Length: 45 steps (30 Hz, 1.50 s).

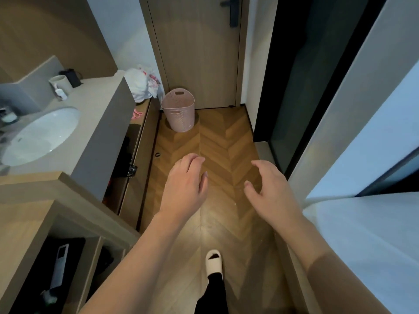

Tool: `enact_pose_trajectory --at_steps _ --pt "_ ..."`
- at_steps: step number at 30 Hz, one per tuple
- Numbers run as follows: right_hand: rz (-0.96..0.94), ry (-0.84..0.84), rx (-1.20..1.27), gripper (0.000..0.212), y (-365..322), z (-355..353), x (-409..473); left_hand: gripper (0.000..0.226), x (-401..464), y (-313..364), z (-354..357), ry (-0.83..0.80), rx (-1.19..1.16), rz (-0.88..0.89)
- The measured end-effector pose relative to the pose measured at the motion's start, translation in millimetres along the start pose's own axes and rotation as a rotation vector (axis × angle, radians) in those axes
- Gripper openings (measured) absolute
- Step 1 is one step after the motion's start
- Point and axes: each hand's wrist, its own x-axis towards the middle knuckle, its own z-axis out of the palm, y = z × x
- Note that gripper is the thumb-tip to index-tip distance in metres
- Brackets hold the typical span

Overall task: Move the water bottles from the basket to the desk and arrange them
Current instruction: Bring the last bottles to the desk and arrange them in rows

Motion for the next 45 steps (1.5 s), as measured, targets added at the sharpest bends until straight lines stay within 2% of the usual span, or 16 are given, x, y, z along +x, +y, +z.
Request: enact_pose_trajectory --at_steps 10,18,30,38,45 --pt "0.063 -0.052 0.0 0.055 5.7 23.4 240.0 0.038 213.8 -91.1 75.2 -0.046 0.007 -0.033" --pt "0.143 -0.06 0.026 0.055 45.6 42.4 418.4 0.04 376.0 -138.6 159.9 -0.093 0.018 -0.035" --pt "0.05 -0.09 0.011 0.052 82.7 27.7 711.9 0.041 637.5 -193.1 248.7 -0.06 0.038 -0.102" --pt "0.036 -0.106 -0.009 0.054 99.9 57.6 901.4 0.04 797.7 -266.3 326.9 -0.09 0.05 -0.136" --pt "0.028 -0.093 -0.04 0.054 91.2 70.1 1067.9 0.039 953.6 -330.6 364.5 -0.076 0.045 -0.125"
